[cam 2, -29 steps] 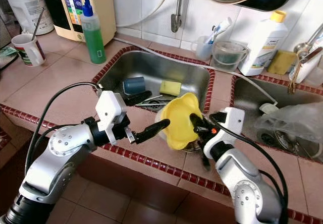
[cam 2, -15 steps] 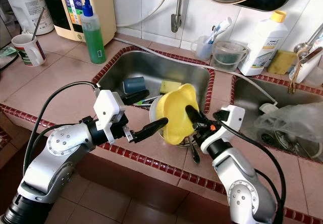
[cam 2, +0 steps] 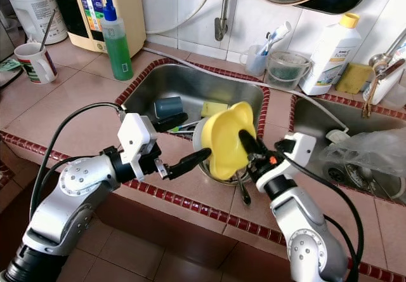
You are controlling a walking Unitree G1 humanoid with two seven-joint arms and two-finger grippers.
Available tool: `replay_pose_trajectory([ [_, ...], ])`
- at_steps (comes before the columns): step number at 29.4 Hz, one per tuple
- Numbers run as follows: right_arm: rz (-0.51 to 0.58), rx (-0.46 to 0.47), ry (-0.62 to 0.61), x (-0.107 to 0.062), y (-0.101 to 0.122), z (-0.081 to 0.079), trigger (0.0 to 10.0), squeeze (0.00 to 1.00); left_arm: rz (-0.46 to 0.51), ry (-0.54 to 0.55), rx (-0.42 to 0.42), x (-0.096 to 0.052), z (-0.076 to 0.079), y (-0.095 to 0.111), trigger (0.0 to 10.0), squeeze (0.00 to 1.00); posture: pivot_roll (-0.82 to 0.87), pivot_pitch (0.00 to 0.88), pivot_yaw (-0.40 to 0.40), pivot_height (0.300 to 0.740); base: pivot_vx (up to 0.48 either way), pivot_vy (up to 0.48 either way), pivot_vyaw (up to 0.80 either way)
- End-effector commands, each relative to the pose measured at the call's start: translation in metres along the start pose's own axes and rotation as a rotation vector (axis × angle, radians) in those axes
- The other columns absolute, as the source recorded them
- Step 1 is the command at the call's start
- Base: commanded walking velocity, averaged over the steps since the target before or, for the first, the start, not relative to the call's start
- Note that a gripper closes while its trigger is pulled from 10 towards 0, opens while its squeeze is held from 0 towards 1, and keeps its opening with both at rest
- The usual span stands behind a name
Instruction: Kitchen organization
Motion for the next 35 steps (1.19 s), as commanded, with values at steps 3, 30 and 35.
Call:
replay_pose_trajectory([
  [3, 0.095, 0.005, 0.014, 0.001, 0.018, -0.002, 10.0, 0.0, 0.013, 0.069, -0.009, 0.002, -0.012, 0.003, 10.0, 0.0, 0.02, 0.055, -0.035, 0.74, 0.0, 0.0, 0.0],
  [30, 0.307, -0.121, -0.003, 0.016, 0.056, -0.008, 10.0, 0.0, -0.017, 0.316, -0.158, -0.003, -0.051, -0.007, 10.0, 0.0, 0.03, 0.061, -0.054, 0.74, 0.0, 0.0, 0.0],
  [35, 0.307, -0.116, -0.002, 0.017, 0.056, -0.008, 10.0, 0.0, -0.017, 0.316, -0.161, -0.003, -0.051, -0.007, 10.0, 0.0, 0.03, 0.061, -0.055, 0.74, 0.0, 0.0, 0.0],
])
Point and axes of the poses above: a point about 5 cm out from each wrist's last joint towards the gripper, its own x axis pointing out of the wrist towards the gripper, its own y axis along the axis of the wrist's last joint, z = x × y, the point moved 2 cm from there along x, pointing out of the wrist towards the gripper, and after that the axes turned 4 degrees about x, right-handed, at the moved point
